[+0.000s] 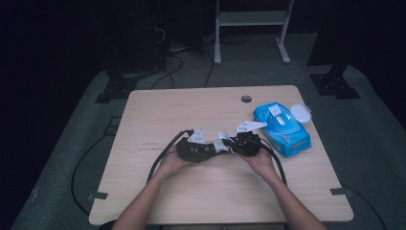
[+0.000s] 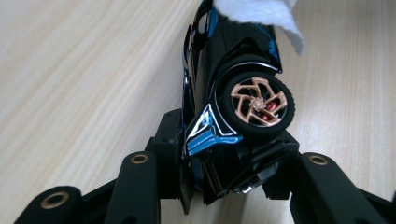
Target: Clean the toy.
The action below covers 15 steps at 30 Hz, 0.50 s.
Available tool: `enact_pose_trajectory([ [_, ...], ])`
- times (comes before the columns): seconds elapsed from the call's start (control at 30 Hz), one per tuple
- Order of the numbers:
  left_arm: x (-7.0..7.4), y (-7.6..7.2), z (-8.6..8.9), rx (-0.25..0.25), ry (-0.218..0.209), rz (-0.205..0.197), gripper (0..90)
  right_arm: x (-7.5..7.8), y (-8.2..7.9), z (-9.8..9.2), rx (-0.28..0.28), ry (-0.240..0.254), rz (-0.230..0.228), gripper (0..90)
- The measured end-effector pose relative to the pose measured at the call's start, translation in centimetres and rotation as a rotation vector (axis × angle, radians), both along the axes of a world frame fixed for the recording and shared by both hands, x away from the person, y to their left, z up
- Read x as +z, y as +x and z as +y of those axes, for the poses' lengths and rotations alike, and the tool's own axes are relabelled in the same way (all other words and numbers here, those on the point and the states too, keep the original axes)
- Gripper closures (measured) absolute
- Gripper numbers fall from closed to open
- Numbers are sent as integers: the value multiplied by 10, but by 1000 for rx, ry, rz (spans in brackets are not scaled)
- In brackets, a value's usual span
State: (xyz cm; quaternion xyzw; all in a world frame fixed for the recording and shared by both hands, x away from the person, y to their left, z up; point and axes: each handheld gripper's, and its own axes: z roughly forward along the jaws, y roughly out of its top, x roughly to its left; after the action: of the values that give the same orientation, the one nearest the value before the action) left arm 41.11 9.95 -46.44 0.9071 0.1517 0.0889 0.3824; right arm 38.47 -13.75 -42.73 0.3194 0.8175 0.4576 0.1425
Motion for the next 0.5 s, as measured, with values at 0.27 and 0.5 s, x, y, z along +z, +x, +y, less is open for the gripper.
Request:
enact_pose_trajectory([
  [0.27, 8, -3, 14, 33, -67, 47, 461, -1, -5, 1, 13, -17, -33, 837],
  [0.5, 6, -10, 8, 17, -36, 50, 404, -6, -19, -6, 51, -16, -53, 837],
])
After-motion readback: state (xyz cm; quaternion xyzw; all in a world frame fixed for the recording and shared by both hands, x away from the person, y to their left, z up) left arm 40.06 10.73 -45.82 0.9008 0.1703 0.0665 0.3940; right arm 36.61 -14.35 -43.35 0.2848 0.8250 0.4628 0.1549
